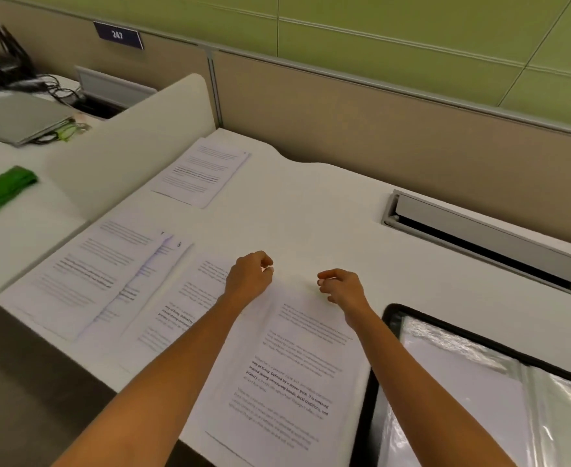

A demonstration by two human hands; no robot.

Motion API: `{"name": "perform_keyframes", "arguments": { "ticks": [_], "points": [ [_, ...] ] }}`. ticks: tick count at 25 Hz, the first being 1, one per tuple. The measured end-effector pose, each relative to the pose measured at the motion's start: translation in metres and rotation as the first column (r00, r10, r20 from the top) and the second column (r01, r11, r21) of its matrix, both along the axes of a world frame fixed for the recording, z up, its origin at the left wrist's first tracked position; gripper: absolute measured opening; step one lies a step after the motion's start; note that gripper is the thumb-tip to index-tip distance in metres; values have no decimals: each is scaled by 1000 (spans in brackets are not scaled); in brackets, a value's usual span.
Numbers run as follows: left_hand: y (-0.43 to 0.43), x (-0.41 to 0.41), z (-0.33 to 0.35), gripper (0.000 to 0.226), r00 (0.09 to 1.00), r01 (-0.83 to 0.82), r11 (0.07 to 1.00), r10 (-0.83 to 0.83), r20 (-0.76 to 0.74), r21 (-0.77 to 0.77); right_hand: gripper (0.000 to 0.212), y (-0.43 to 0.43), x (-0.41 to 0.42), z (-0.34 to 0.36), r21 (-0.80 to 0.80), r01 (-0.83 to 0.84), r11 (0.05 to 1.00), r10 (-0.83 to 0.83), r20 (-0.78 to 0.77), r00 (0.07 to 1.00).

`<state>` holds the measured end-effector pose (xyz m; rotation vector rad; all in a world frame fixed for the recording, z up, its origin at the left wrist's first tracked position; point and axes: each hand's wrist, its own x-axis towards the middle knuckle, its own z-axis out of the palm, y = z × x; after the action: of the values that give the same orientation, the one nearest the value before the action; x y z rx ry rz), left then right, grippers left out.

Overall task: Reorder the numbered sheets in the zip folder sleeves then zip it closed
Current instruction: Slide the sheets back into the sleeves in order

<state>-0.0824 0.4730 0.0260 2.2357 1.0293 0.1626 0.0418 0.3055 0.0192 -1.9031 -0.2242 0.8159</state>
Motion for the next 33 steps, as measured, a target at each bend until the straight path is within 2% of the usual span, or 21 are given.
{"name": "perform_keyframes", "arguments": {
  "ticks": [5, 9, 18, 23, 25, 26, 28, 33],
  "points": [
    [51, -28, 2, 29, 998, -69, 995, 70, -7, 78, 16, 44, -21, -2, -17, -17, 1000, 15, -105, 994],
    [109, -35, -1, 31, 996, -79, 992, 82, -33, 103, 18, 90, -24, -6, -11, 6, 1000, -7, -125, 992],
    [283, -33, -26, 42, 993, -5, 987, 23, -112, 162, 15, 259, -30, -28, -7, 227, 974, -226, -134, 965],
    [361, -17, -41, 57, 960, 153, 968, -97, -263, 200, 25, 349, -27, -37, -60, 262, 963, -265, -58, 962],
    [374, -9, -45, 59, 938, 229, 948, -154, -312, 221, 18, 379, -21, -36, -150, 243, 958, -239, 45, 970],
    [377, -6, -47, 58, 930, 253, 939, -171, -326, 231, 16, 391, -18, -34, -212, 223, 951, -206, 102, 973],
    [380, -4, -52, 58, 925, 278, 922, -180, -336, 271, 26, 413, -13, -31, -287, 195, 938, -149, 173, 974],
    [377, 0, -57, 55, 921, 328, 878, -215, -325, 349, 28, 443, -7, -31, -338, 169, 926, -98, 216, 971]
  ]
}}
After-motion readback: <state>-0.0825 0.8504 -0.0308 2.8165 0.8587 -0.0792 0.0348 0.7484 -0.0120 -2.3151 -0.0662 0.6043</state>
